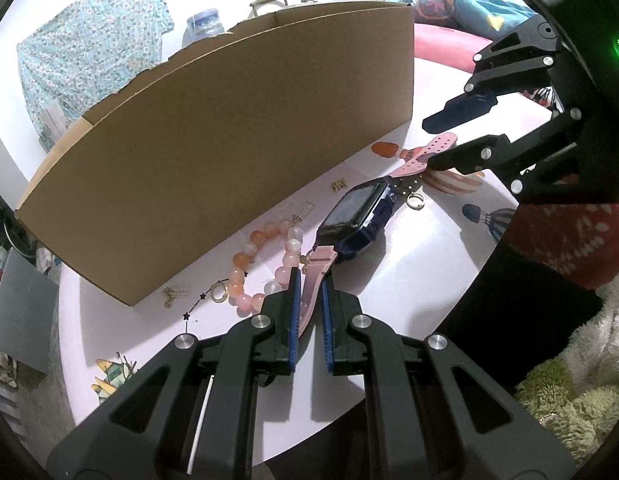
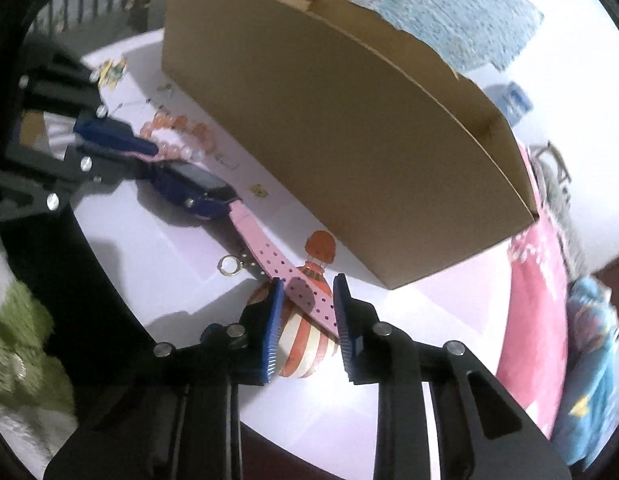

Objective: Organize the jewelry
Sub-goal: 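Grasp the pink watch strap with the left gripper, then lift the watch with the left gripper and lower it into the box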

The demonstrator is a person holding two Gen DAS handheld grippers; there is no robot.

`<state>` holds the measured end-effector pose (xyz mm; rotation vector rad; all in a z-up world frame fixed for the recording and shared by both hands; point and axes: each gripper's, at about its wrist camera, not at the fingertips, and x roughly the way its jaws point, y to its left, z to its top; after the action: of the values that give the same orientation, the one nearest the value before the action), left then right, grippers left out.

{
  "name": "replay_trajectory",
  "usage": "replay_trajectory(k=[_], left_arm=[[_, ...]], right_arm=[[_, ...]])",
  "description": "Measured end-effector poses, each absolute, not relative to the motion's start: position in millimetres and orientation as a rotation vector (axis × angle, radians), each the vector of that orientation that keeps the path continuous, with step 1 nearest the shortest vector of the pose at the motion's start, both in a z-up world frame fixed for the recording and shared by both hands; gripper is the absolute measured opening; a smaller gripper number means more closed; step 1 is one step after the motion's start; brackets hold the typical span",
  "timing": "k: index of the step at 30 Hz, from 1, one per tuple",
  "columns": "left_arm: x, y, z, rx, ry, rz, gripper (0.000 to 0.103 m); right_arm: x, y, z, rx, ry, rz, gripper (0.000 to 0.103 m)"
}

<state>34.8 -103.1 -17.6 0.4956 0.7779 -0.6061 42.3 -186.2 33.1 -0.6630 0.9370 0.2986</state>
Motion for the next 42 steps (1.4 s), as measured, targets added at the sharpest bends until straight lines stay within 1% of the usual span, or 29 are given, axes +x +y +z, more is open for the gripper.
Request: replay_trajectory(k=[9,16,19,24,27,34,39,42], left_arm=[[36,-100,-17,0.490,0.777,-0.607,0.009],[35,-99,-17,0.497,0.773,-0.608,0.009],[34,-99,-17,0.504,0.766,-0.603,0.009],[32,-99,-15,0.508,0.749,-0.600,0.009],[26,-99,-10,0.508,0.726,-0.605,0.006],[14,-97,9,0.521,0.658,-0.590,0.004],[1,-95,38,0.526,0.577,-0.581,0.003],[-8,-91,71,0.525,0.491,-0.582,0.003]], right_arm=[[29,-180,30,-0.753,0.915,0.286,0.024],[30,-174,19,-0.804,0.888,0.260,0.010],[29,-172,20,-0.800,0.874,0.248,0.007],[26,-172,25,-0.790,0.830,0.194,0.005],[25,-172,30,-0.779,0.805,0.170,0.005],[13,-170,53,-0.785,0.724,0.113,0.005],[1,-170,82,-0.780,0.652,0.071,0.004],[-5,-166,110,-0.769,0.595,0.043,0.004]])
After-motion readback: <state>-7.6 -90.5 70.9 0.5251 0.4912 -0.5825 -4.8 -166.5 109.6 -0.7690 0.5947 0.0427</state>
